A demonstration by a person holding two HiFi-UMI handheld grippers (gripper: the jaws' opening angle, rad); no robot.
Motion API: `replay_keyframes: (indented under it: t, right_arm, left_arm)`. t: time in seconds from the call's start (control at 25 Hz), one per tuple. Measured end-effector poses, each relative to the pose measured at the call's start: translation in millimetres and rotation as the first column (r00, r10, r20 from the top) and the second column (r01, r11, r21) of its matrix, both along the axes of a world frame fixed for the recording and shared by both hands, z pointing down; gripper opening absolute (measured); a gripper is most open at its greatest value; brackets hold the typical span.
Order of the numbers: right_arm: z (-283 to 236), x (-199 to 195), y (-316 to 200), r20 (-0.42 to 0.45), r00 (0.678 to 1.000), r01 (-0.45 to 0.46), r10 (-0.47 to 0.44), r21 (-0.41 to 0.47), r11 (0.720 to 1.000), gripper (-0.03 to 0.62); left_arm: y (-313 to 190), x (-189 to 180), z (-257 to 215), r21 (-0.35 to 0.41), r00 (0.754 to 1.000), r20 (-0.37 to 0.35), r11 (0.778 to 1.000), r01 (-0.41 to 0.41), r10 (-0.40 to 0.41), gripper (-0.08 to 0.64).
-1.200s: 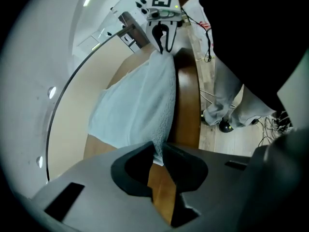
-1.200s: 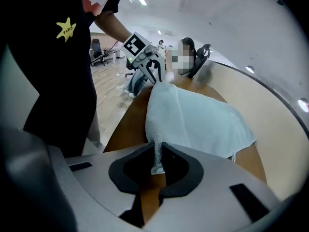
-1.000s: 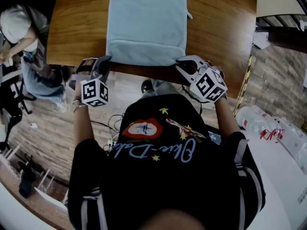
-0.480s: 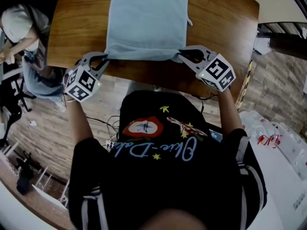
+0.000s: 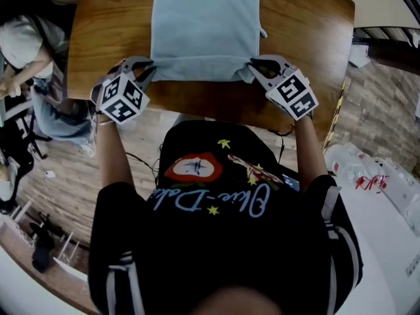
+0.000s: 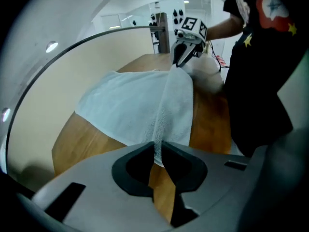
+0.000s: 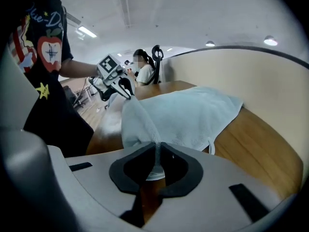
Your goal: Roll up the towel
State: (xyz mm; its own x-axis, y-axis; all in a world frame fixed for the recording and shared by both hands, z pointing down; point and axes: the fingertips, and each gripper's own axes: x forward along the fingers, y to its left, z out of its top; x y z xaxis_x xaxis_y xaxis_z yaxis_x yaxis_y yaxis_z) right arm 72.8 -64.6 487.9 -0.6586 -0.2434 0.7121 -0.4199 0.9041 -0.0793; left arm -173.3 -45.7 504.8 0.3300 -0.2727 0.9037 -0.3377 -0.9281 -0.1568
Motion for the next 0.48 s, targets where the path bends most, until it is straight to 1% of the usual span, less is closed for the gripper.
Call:
replay_keyframes:
  t: [0.08, 0.2, 0.24, 0.28, 0.32, 0.4, 0.44, 0.48]
  right_arm:
    - [4.4, 1.1, -2.2, -0.046, 0.999, -0.002, 0.003, 0.018, 1.0, 0.025]
    - [9.0, 6.0, -6.4, -0.103, 0.995, 0.001, 0.003, 0.044, 0.999, 0.031]
    - [7.9, 8.4, -8.8, -0.11, 0.994, -0.005, 0.011, 0.052, 0.999, 0.056]
    - [5.8, 11.4, -11.4, -0.112, 0.993, -0.017, 0.024, 0.059, 0.998, 0.086]
    - [2.8, 15.0, -14.2, -0.111, 0.993, -0.033, 0.04, 0.067, 0.997, 0.104]
    - [-5.7, 23.0, -20.4, -0.116, 0.991, -0.063, 0.074, 0.1, 0.993, 0.115]
    - [-11.0, 26.9, -23.3, -0.124, 0.988, -0.071, 0.087, 0.126, 0.989, 0.124]
    - [-16.8, 30.1, -25.5, -0.136, 0.986, -0.075, 0.096, 0.157, 0.985, 0.127]
  left_arm:
    - [-11.0, 1.6, 1.5, 0.048, 1.0, 0.018, 0.999, -0.016, 0.015, 0.046]
    - [-26.5, 4.2, 1.2, 0.128, 1.0, 0.029, 0.992, -0.015, 0.011, 0.046]
    - [-30.4, 4.4, -0.5, 0.145, 1.0, 0.017, 0.989, -0.003, 0.001, 0.048]
    - [-33.6, 4.0, -3.1, 0.156, 1.0, -0.006, 0.988, 0.018, -0.017, 0.058]
    - [-36.3, 3.0, -6.4, 0.16, 0.998, -0.039, 0.986, 0.046, -0.04, 0.074]
    - [-41.8, -0.8, -14.8, 0.166, 0.991, -0.102, 0.981, 0.105, -0.089, 0.118]
    - [-44.2, -3.4, -19.4, 0.174, 0.987, -0.121, 0.977, 0.127, -0.107, 0.135]
    - [-45.3, -6.3, -23.6, 0.185, 0.985, -0.127, 0.973, 0.139, -0.117, 0.137]
